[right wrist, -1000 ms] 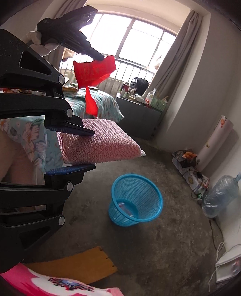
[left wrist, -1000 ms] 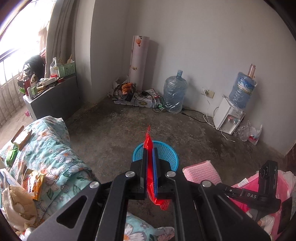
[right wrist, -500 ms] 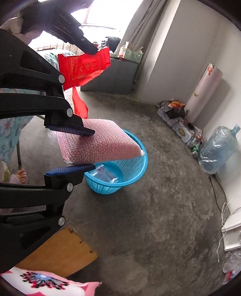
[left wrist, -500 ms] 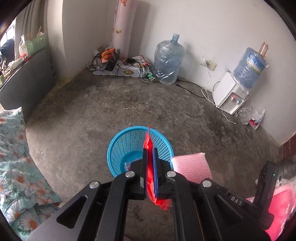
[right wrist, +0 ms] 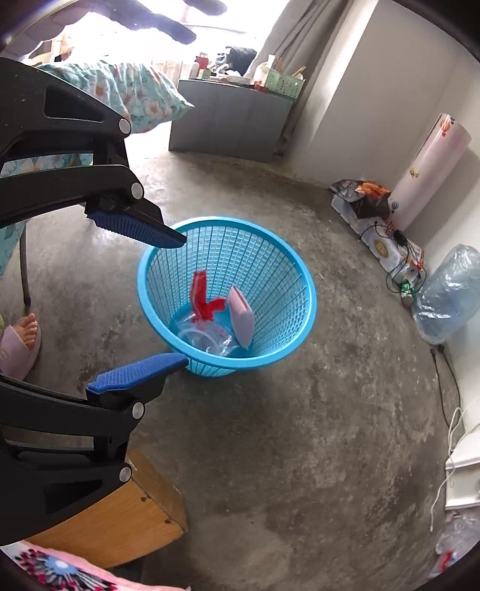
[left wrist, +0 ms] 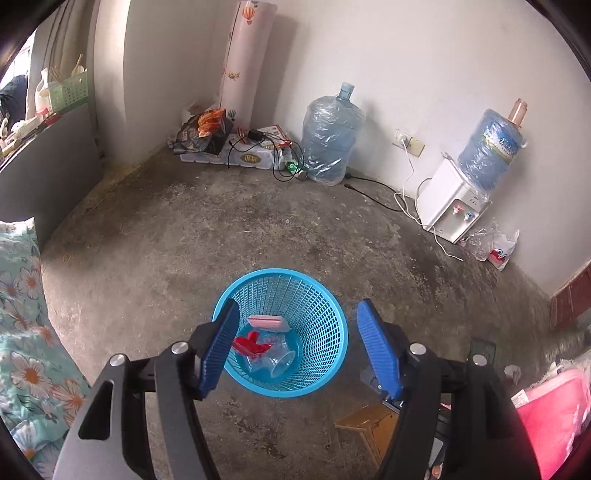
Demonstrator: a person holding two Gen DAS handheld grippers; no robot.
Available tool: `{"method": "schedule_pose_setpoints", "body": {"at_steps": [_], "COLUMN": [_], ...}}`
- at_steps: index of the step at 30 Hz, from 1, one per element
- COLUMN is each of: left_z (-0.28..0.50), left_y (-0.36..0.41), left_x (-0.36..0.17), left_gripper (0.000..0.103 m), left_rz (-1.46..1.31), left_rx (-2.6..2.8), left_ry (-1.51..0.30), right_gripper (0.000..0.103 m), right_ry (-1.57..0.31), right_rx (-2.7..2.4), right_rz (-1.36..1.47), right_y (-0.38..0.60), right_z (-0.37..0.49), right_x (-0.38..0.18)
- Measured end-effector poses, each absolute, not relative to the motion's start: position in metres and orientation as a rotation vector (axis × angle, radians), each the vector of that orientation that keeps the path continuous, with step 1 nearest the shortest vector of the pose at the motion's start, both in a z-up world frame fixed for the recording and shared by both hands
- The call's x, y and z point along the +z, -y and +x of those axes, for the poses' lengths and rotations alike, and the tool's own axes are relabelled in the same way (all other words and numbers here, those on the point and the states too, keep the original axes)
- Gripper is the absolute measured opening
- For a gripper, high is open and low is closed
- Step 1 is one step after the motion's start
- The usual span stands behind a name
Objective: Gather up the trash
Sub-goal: 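Move both open tools back over the bed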
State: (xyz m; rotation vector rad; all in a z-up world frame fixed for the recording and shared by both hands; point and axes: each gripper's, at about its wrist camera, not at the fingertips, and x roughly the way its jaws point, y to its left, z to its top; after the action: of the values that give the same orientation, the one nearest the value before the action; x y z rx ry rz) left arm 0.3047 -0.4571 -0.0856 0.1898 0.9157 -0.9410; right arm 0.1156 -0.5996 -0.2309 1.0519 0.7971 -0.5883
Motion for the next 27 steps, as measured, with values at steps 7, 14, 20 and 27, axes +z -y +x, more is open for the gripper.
{"method": "schedule_pose_setpoints", "body": {"at_steps": [7,14,20,27], "left_z": [0.265,0.224,0.204,0.172], "left_y": [0.378,0.283,0.164,0.005], "left_x": [-0.022,0.03,0.07,0.105], "left_gripper": [0.072,0.076,0.082,0.091], "left_rz": [0.105,0.081,0.061,-0.058], "left_rx": [-1.002,-1.015,-0.913,-0.609], "left_ry": [-0.78,-0.766,-0.659,-0.519], "right_gripper": [0.074,0.087,0.094,0.094], "right_ry": [-0.735,-0.712,-0.588,-0.544], "right_rx": [-0.621,-0.553,-0.418,-0.169], "right_rz": [0.825,0.519,0.339,0.358], "right_y": [0.555,0.498,0.443,0.406], "right_z": [0.094,0.101,0.09,0.098], "right_x": [-0.17,-0.107,-0.053,-0.012]}}
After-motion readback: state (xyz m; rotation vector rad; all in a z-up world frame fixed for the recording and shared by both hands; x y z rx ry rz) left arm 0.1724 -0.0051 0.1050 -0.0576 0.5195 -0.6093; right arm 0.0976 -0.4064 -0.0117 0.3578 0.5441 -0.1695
